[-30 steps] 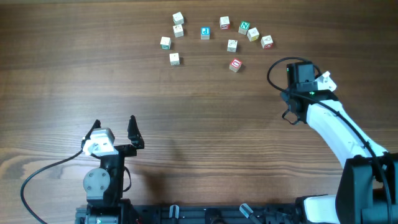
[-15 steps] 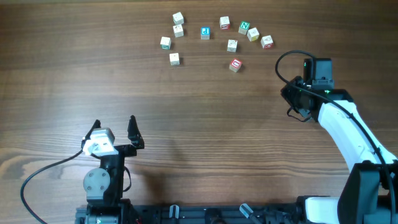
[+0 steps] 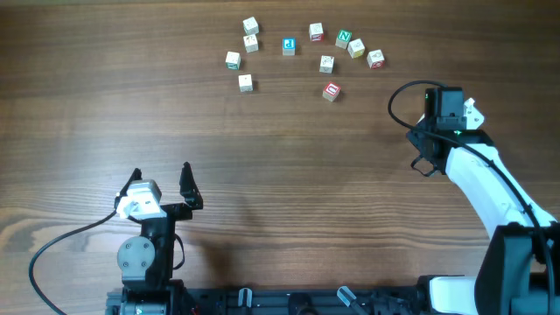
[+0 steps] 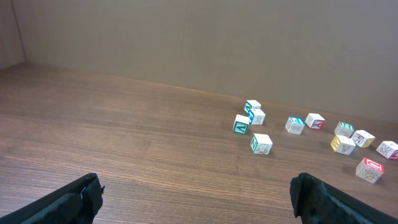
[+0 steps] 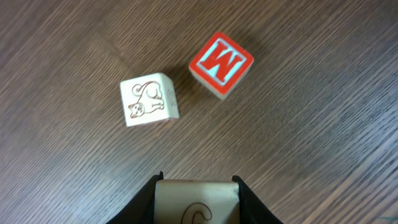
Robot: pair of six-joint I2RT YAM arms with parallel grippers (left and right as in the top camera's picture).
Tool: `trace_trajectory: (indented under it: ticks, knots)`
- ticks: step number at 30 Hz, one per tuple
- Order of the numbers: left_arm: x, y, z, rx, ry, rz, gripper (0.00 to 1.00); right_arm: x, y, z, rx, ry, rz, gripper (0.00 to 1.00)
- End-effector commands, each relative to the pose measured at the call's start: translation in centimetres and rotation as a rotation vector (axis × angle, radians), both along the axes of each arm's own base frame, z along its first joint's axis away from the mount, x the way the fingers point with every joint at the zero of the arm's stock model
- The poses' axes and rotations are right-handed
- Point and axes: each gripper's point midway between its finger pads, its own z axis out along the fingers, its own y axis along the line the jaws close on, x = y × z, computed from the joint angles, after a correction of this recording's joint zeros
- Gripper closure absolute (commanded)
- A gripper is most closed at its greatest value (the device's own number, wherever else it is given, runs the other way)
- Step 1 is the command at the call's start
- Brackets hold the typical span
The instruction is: Form a circle
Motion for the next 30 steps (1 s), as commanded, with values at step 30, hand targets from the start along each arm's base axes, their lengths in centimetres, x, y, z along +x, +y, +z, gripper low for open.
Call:
trace_trajectory:
  ticks: [30]
  knots:
    - [0.0, 0.0, -0.1, 0.022, -0.003, -0.007, 0.00, -0.2, 0.9, -4.9, 0.031, 0.114, 0.071, 0.43]
